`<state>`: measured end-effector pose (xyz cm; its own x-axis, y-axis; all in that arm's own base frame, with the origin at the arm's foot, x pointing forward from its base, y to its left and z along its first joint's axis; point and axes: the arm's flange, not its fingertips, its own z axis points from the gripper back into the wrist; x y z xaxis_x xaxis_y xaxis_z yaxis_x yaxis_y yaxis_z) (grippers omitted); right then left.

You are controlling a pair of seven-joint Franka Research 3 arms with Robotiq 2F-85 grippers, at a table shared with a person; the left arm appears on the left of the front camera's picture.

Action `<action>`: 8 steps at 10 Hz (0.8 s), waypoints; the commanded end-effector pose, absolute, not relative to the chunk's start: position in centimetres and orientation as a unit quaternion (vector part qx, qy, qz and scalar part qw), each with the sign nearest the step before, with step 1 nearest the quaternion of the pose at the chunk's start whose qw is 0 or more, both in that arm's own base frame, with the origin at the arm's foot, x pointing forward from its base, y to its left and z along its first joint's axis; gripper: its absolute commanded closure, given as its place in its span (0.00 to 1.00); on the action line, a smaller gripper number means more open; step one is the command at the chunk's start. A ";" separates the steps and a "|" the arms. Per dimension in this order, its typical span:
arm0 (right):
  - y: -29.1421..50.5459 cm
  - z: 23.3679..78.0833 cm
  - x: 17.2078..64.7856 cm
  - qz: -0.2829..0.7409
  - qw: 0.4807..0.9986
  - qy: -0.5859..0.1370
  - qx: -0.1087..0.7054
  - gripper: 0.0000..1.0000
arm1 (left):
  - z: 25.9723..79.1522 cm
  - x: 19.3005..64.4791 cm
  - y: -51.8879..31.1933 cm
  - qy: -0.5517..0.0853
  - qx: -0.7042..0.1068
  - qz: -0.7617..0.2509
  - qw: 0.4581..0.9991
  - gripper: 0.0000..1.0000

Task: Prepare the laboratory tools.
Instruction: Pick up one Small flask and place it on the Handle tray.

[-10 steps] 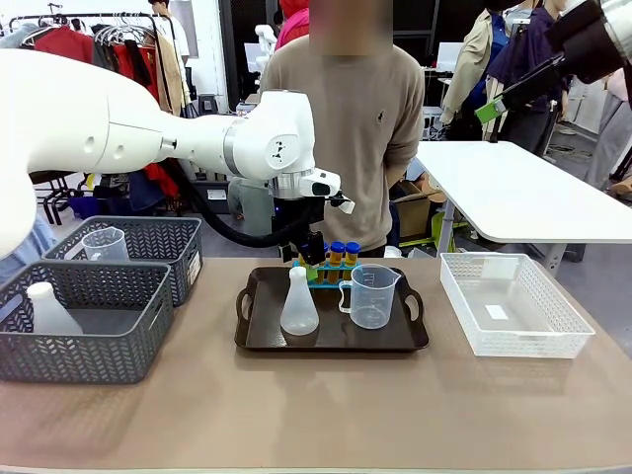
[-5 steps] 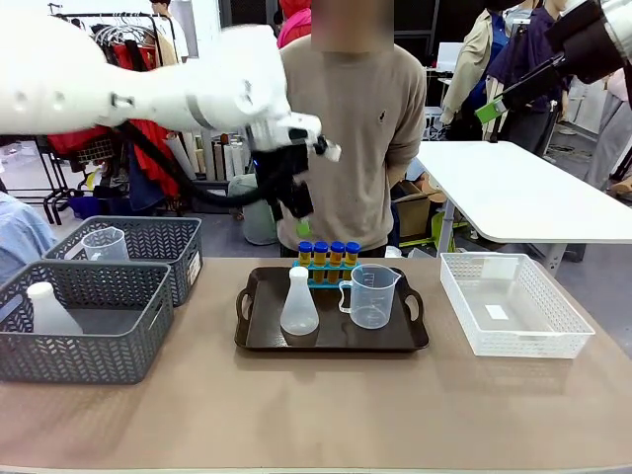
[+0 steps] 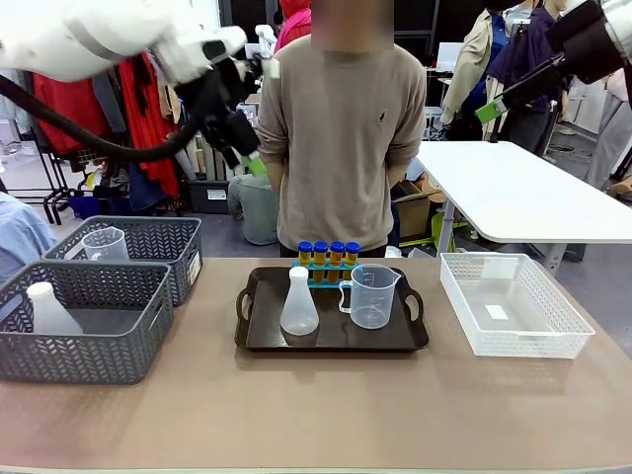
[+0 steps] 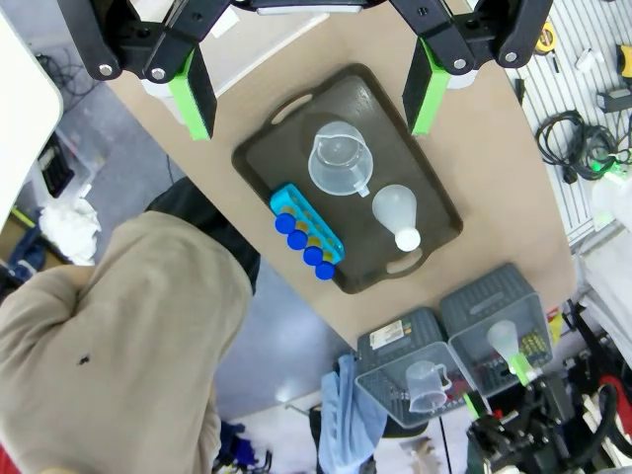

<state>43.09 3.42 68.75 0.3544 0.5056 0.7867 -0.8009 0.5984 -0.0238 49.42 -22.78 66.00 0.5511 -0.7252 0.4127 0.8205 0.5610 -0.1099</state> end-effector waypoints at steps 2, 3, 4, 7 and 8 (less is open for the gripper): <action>3.5 68.7 43.1 0.408 0.798 -0.400 0.192 0.00 | 68.1 46.6 -18.7 -0.198 -0.145 -0.413 0.877 0.00; 3.5 68.7 43.1 0.408 0.798 -0.400 0.192 0.00 | 69.0 46.3 -17.4 -0.213 -0.161 -0.403 0.876 0.00; 3.5 68.7 43.1 0.408 0.798 -0.400 0.192 0.00 | 69.4 46.3 -16.6 -0.225 -0.178 -0.399 0.871 0.00; 3.5 68.7 43.1 0.408 0.798 -0.400 0.192 0.00 | 70.9 45.7 -14.6 -0.262 -0.221 -0.429 0.836 0.00; 3.5 68.7 43.1 0.408 0.798 -0.400 0.192 0.00 | 71.4 45.5 -14.5 -0.278 -0.216 -0.450 0.821 0.00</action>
<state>43.08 3.41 68.75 0.3545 0.5055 0.7867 -0.8007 0.5986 -0.0238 46.32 -15.17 72.08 0.5085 -0.6103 0.6075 0.8220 0.5542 -0.1312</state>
